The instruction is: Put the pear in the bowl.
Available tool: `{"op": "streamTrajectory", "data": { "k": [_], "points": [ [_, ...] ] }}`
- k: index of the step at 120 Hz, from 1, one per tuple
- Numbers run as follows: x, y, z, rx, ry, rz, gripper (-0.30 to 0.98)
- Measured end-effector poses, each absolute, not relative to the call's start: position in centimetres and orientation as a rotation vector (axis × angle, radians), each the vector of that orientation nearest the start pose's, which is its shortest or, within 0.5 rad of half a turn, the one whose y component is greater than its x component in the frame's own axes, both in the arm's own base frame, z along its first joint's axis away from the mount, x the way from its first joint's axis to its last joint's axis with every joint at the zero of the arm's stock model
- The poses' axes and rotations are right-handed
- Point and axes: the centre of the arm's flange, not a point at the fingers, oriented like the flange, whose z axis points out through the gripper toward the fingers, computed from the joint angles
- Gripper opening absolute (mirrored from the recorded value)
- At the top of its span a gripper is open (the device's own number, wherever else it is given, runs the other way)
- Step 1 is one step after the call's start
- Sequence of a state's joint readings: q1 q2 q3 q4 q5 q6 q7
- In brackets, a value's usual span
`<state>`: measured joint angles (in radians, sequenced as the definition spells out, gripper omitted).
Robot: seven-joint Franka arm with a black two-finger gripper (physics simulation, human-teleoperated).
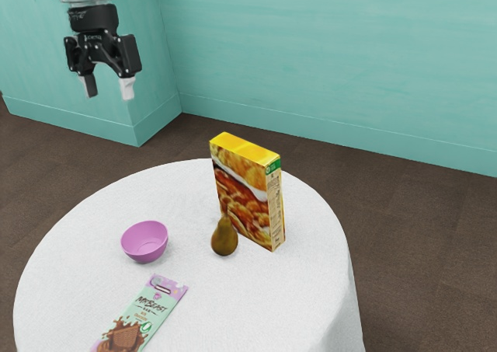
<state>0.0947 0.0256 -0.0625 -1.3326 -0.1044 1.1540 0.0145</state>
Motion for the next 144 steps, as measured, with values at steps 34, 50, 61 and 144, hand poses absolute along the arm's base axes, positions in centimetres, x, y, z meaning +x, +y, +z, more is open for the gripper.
{"op": "streamTrajectory", "data": {
  "k": [34, 50, 61, 144],
  "points": [
    [54.3, 3.9, 67.6, -3.219, -0.149, 0.089, 0.67],
    [52.0, 2.4, 64.1, -3.204, -0.249, 0.122, 0.67],
    [49.5, -3.3, 61.2, -3.196, -0.209, 0.110, 0.67],
    [50.5, -22.6, 41.7, -3.017, -1.108, 0.047, 0.67]
  ]
}}
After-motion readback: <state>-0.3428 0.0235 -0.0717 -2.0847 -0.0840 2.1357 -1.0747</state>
